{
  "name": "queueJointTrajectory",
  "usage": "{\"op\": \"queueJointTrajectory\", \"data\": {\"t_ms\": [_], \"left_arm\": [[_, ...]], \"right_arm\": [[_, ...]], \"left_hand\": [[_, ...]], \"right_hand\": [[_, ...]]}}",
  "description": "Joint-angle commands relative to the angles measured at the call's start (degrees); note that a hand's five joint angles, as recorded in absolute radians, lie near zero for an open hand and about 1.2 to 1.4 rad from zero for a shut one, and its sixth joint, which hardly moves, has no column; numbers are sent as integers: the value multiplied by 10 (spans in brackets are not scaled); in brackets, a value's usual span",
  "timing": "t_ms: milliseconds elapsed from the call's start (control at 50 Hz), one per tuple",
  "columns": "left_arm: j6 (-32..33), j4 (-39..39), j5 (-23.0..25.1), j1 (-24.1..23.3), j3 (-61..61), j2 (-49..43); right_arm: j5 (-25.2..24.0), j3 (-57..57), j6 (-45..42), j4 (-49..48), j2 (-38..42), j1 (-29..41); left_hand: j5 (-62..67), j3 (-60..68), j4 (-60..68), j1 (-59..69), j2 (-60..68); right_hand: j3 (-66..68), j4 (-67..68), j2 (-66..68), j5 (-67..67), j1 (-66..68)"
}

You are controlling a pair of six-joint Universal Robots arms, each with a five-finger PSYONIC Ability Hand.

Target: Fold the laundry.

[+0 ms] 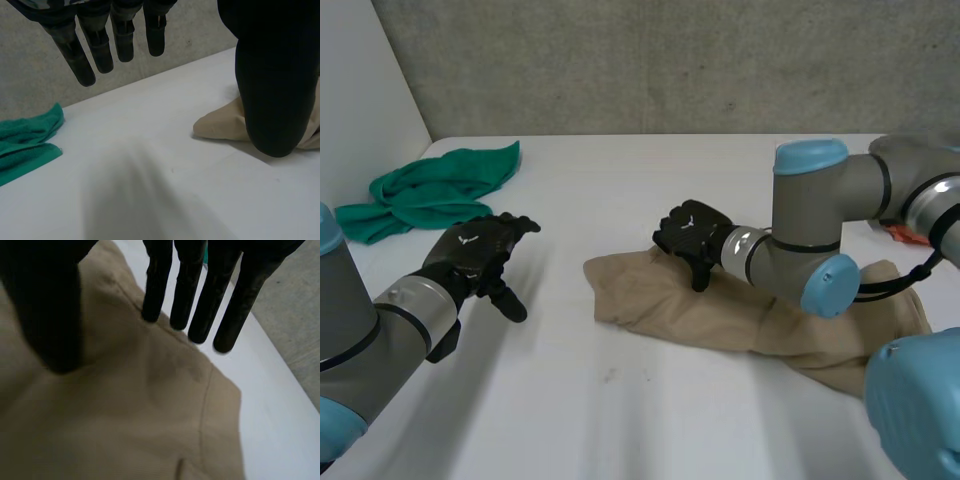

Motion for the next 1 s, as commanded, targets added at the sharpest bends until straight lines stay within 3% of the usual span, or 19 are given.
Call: {"op": "queueJointTrajectory", "data": {"t_ms": [20, 160, 320, 500, 600, 660, 700, 780, 900, 980, 1000], "left_arm": [[1, 6, 1, 0, 5, -1], [2, 38, 2, -3, 26, -11], [3, 77, 20, -32, 90, -106], [0, 32, 39, -95, 188, -242], [-7, 29, 38, -108, 202, -249], [-21, 26, 39, -112, 215, -253], [-33, 25, 40, -119, 216, -259], [-54, 27, 34, -141, 223, -268], [-48, 31, 22, -138, 223, -249], [-40, 34, 10, -122, 211, -229], [-39, 34, 10, -120, 208, -226]], "right_arm": [[-4, -4, -1, -6, -8, 1], [1, 89, 3, -48, -152, 2], [3, 238, 15, -99, -307, -1], [6, 313, 41, -100, -357, -6], [5, 352, 58, -100, -393, -18], [5, 377, 68, -102, -408, -25], [5, 391, 73, -102, -417, -26], [6, 416, 75, -94, -427, -27], [-3, 471, 58, -28, -452, -27], [2, 473, 17, 79, -457, -35], [-1, 457, 3, 115, -459, -48]], "left_hand": [[-3, -12, -11, -2, -10], [-3, -12, -11, -2, -10], [-12, -20, -20, -11, -19], [-12, -20, -20, -11, -19], [18, 10, 10, 19, 11], [218, 210, 210, 219, 211], [262, 254, 254, 263, 255], [631, 623, 623, 632, 624], [657, 649, 649, 658, 650], [657, 649, 649, 658, 650], [657, 649, 649, 658, 650]], "right_hand": [[380, 380, 376, 402, 433], [380, 380, 376, 402, 433], [380, 380, 376, 402, 433], [380, 380, 376, 402, 433], [380, 380, 376, 402, 433], [380, 380, 376, 402, 433], [380, 380, 376, 402, 433], [380, 380, 376, 402, 433], [380, 380, 376, 402, 433], [30, 30, 26, 52, 83], [-121, -120, -125, -99, -68]]}}
